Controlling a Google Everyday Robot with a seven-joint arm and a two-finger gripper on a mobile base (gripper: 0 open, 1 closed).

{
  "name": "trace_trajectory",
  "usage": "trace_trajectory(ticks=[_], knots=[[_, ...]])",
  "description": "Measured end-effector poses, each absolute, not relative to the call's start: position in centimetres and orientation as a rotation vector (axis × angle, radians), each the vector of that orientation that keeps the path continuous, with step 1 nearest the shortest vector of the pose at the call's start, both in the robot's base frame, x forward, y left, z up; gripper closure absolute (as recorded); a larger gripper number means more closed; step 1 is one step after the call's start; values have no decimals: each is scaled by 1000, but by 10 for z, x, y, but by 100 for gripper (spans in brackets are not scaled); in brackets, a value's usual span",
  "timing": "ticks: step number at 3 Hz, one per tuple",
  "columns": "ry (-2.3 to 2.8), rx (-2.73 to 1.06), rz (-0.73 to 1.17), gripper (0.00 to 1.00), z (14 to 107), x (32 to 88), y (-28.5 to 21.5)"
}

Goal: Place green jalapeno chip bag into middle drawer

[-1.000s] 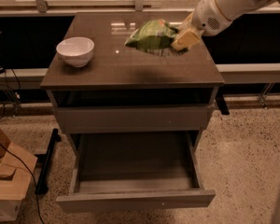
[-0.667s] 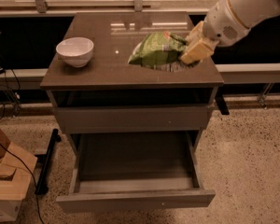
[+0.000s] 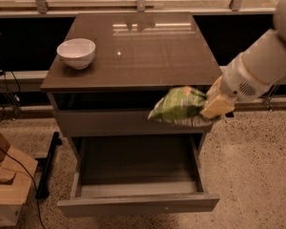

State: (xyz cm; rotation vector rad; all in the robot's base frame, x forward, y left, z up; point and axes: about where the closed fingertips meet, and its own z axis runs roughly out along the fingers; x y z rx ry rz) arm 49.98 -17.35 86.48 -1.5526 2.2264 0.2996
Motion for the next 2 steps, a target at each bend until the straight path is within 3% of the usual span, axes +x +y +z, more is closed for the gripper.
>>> trace_trajectory(ticks=[1,2], knots=[[2484,-1404,405,100,755,477,-192],[2566,-1380,470,100,719,461,-191]])
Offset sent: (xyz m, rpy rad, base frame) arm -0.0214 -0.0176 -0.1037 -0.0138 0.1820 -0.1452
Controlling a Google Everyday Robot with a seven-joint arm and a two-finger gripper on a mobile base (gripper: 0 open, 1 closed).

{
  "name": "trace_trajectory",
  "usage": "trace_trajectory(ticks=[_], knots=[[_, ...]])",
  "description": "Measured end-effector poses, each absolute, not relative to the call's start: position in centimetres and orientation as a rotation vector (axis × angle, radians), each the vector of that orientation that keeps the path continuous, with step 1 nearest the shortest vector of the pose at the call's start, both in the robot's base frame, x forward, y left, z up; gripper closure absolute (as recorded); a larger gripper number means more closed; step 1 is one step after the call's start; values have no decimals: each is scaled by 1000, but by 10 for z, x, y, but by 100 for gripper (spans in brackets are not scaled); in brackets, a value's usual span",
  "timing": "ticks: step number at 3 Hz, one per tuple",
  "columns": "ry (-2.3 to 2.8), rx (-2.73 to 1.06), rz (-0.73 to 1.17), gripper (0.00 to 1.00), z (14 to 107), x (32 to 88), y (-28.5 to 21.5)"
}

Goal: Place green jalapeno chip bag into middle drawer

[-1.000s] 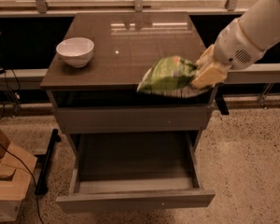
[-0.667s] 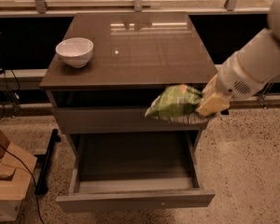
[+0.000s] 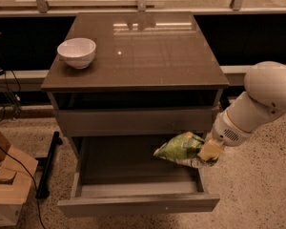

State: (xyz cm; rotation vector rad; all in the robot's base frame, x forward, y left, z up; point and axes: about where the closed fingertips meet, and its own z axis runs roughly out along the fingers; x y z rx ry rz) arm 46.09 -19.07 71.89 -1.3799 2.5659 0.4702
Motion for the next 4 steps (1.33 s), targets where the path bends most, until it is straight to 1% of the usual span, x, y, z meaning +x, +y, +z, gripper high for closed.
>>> trace_trajectory(ticks=[1,2,4], knots=[[2560,-1420,457,100,711,465,-182],[2571,-1420,530,100,670,469,-166],[2587,-1289,729,100,574,479,-145]])
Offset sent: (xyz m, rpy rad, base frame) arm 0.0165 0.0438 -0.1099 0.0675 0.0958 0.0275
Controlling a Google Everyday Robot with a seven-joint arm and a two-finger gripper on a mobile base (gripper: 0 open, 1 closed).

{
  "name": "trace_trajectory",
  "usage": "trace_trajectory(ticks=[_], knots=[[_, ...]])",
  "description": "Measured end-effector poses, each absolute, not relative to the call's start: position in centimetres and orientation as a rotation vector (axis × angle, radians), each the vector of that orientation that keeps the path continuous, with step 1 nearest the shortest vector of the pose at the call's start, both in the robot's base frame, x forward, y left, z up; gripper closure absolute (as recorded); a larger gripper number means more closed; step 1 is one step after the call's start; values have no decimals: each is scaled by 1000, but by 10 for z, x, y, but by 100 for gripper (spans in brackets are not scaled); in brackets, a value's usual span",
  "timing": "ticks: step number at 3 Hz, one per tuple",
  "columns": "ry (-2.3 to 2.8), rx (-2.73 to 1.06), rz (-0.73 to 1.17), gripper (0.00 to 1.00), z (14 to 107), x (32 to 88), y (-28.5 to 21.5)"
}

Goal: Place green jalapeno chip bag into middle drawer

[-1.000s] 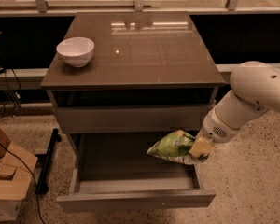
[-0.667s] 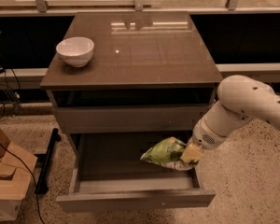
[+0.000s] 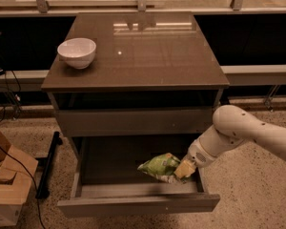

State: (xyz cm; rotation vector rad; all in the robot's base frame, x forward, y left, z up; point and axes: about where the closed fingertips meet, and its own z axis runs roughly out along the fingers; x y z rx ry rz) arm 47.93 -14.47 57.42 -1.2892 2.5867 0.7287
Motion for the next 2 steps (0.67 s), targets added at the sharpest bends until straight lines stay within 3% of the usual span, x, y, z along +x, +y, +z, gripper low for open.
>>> trace_trajectory(ticks=[1,2], knots=[[2565,-1199,848,100,540,489,-132],[2549,-1143,935,83,516,497,-118]])
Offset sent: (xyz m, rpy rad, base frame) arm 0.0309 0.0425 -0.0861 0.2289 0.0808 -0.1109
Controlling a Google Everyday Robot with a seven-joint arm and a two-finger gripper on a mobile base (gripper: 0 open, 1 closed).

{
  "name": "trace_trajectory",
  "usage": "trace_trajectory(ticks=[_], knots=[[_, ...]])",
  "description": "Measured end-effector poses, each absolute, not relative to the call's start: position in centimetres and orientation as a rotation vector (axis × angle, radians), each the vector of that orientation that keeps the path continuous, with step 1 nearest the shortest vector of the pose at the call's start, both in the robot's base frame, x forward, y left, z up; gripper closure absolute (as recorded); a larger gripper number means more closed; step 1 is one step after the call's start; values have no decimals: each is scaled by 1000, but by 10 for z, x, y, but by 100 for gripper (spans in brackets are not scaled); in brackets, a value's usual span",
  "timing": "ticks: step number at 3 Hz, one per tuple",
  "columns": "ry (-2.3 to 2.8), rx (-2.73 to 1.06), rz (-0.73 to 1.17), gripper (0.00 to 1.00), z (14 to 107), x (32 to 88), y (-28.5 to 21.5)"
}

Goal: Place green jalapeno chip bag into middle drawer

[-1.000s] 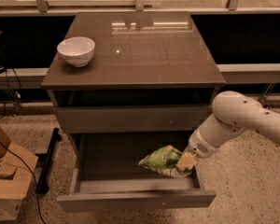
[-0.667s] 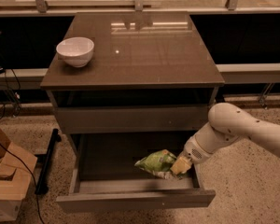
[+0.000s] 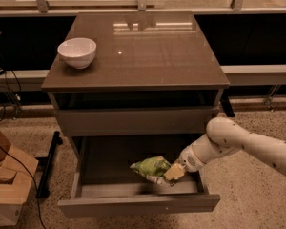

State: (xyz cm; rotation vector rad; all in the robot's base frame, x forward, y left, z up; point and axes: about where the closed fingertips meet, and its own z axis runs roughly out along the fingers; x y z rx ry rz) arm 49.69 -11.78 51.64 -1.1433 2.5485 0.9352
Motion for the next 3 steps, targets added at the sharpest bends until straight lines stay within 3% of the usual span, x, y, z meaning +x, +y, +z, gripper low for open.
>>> trace_trajectory(ticks=[2,3], knots=[[2549,-962,1252,35,461,485,-74],[2553,-952,1281,13,453,481,-70]])
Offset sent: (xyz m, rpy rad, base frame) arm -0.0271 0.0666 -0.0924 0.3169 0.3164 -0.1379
